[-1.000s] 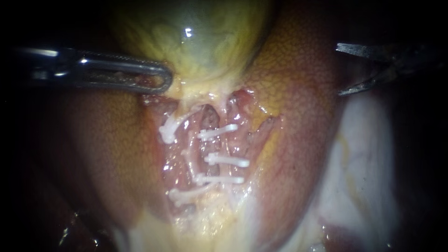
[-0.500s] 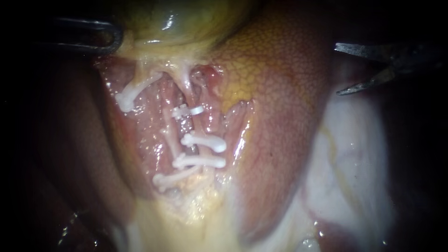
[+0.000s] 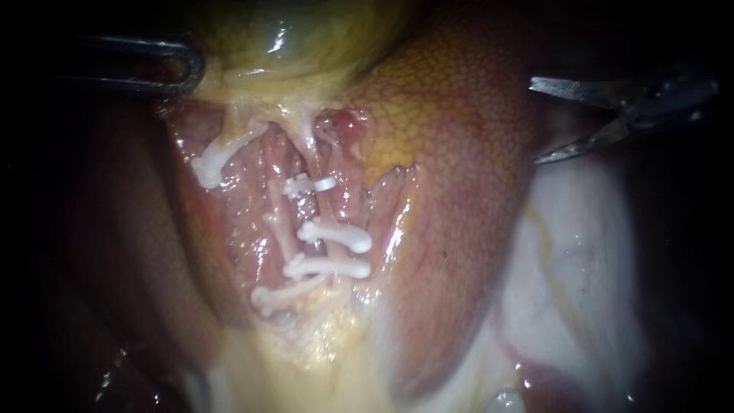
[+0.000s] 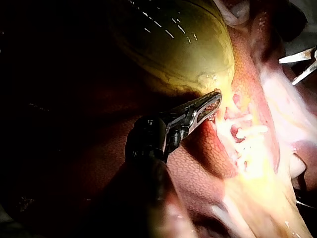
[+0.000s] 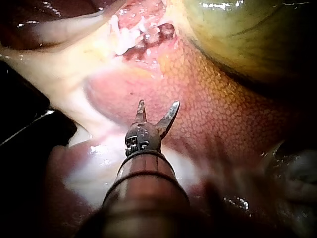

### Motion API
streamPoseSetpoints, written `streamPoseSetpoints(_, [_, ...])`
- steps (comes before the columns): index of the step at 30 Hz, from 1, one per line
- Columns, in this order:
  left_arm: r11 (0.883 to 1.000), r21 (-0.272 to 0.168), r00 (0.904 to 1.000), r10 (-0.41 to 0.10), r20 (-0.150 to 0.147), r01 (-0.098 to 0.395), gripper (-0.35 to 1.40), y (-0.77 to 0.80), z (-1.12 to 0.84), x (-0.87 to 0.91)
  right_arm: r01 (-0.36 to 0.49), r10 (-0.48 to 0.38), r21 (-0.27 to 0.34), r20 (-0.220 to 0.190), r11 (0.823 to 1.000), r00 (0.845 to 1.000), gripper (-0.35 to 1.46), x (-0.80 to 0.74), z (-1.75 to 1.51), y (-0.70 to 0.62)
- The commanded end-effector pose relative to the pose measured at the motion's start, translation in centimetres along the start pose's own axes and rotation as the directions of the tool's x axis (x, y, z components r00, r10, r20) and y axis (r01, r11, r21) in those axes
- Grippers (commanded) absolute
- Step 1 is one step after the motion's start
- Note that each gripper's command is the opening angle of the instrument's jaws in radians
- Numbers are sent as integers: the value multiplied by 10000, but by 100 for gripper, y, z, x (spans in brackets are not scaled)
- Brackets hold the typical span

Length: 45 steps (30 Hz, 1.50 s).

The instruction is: Go to the cutting position right tube

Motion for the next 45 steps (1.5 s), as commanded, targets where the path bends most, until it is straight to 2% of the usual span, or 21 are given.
streamPoseSetpoints(1, [10000,25,10000,5,-11,-5,-35,0,0,0,-214,215,173,-47,9996,9998,138,1,3,-3])
streamPoseSetpoints(7, [10000,24,10000,4,-10,-4,-35,0,0,0,-1098,1106,903,-40,9898,9939,138,9,18,-20])
streamPoseSetpoints(13, [10000,15,10000,4,-6,-4,-35,0,1,0,-2130,2132,1854,192,9593,9768,137,16,31,-34])
streamPoseSetpoints(16, [10000,35,10000,4,-12,-4,-35,-1,2,1,-2835,2824,2186,367,9337,9586,137,20,39,-39])
streamPoseSetpoints(19, [10000,31,10000,4,-10,-4,-35,-1,2,1,-3832,3794,2560,663,8875,9229,137,23,48,-44])
streamPoseSetpoints(21, [10000,30,10000,4,-10,-4,-35,-1,2,1,-3996,3943,2723,764,8753,9158,137,24,54,-47])
streamPoseSetpoints(25, [10000,25,10000,5,-7,-5,-35,-1,3,1,-4567,4507,2996,932,8377,8878,138,28,67,-51])
streamPoseSetpoints(29, [10000,48,10000,6,-15,-6,-35,-1,3,2,-4912,4851,3200,1047,8101,8682,138,29,79,-55])
streamPoseSetpoints(34, [10000,45,10000,7,-13,-6,-35,-2,4,2,-5027,4977,3453,1102,7925,8603,138,29,98,-61])
streamPoseSetpoints(36, [10000,44,10000,7,-12,-7,-35,-2,4,2,-4981,4939,3528,1089,7921,8626,138,29,104,-63])
streamPoseSetpoints(40, [10000,42,10000,8,-11,-8,-35,-2,4,3,-5018,5009,3759,1083,7790,8587,140,31,119,-68])
streamPoseSetpoints(45, [10000,36,10000,10,-7,-10,-35,-2,5,3,-4965,5192,4144,655,7627,8522,140,35,131,-74])
